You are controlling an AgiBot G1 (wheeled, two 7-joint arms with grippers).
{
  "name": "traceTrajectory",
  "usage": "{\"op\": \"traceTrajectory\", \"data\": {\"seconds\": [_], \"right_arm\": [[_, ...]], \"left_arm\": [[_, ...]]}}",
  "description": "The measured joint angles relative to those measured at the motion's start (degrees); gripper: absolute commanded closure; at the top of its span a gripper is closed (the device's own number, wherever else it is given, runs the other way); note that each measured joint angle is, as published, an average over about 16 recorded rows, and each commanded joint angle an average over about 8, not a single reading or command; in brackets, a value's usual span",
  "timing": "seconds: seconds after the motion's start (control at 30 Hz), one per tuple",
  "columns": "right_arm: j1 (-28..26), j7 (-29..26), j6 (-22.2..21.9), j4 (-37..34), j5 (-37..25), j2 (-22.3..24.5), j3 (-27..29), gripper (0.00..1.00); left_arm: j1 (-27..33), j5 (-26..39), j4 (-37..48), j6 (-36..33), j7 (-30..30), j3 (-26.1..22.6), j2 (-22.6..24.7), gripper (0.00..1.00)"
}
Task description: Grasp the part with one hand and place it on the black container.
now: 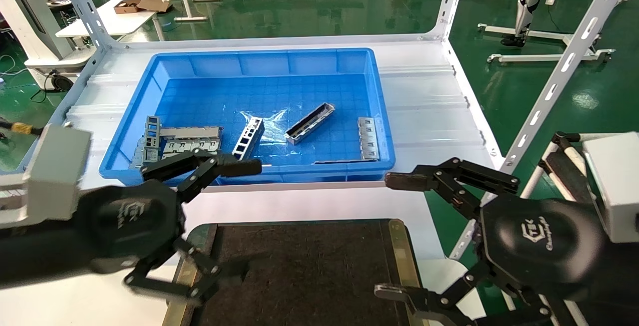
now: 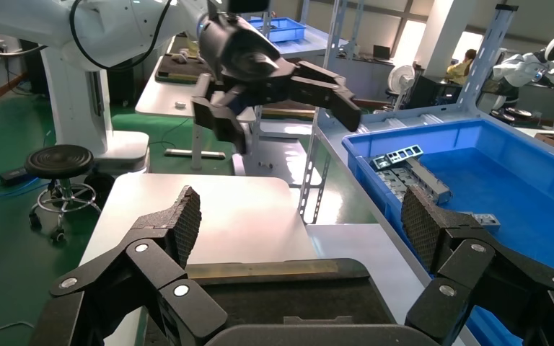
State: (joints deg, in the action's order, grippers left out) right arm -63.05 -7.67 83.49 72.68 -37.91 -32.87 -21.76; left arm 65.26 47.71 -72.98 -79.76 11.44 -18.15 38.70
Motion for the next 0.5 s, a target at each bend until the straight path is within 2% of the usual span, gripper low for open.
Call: {"op": "traceTrajectory", "data": {"seconds": [0.27,0.5], "right_arm": [[0.00,0.00,0.00,0.00,0.00,0.00,0.00,0.00],[0.00,0.00,0.00,0.00,0.00,0.00,-0.01,0.00]], "left_arm": [[4.17,6.87,2.33,6.53,1.34,-2.92,5.26,0.00],[8.63,13.92,7.78,12.89,1.85,-6.06,11.35,0.00]]}}
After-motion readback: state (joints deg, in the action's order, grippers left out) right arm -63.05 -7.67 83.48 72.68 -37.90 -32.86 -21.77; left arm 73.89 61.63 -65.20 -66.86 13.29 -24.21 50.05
